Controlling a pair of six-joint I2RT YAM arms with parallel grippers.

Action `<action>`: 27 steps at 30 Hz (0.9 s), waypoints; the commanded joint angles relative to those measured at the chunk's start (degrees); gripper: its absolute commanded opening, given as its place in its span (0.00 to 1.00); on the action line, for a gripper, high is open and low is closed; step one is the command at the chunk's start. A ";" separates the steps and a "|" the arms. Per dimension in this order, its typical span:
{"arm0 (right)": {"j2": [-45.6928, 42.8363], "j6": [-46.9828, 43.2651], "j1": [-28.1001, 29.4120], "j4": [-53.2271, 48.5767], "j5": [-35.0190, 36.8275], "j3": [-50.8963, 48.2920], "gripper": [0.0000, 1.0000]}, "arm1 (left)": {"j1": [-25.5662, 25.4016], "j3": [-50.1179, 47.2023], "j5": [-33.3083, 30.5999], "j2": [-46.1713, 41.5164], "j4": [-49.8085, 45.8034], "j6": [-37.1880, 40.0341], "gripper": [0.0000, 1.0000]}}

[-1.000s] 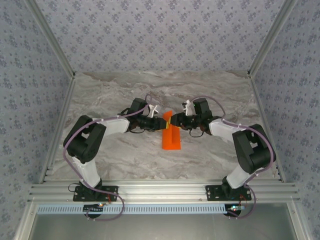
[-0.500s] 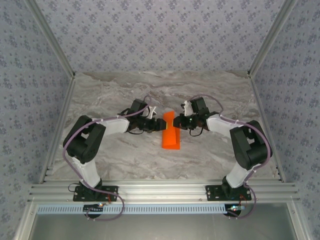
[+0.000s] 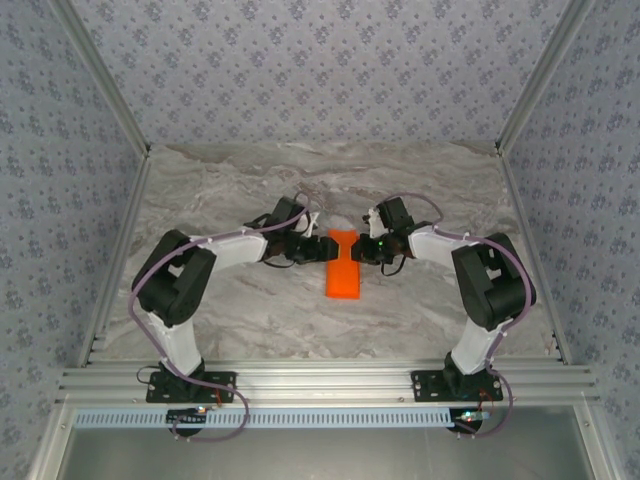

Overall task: Fold a paper plane with a square sheet of paper (fold left side to right side)
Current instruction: First fold in half a square sheet of paper at the center of the table.

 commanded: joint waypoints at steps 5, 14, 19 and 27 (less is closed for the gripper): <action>1.45 -1.17 -0.10 -1.74 1.51 1.51 0.11 | -1.91 5.81 -5.99 4.02 -9.35 1.11 0.61; 0.76 -0.98 -0.42 -2.11 1.79 1.60 0.15 | -3.69 9.13 -8.40 7.27 -13.26 1.28 0.59; -4.39 -1.51 -1.44 -2.97 5.84 -0.17 0.33 | -4.05 9.75 -8.85 8.04 -14.34 1.46 0.56; -13.28 -2.92 -3.88 -5.99 13.27 -4.46 0.44 | -5.12 11.21 -9.69 9.61 -16.29 1.90 0.57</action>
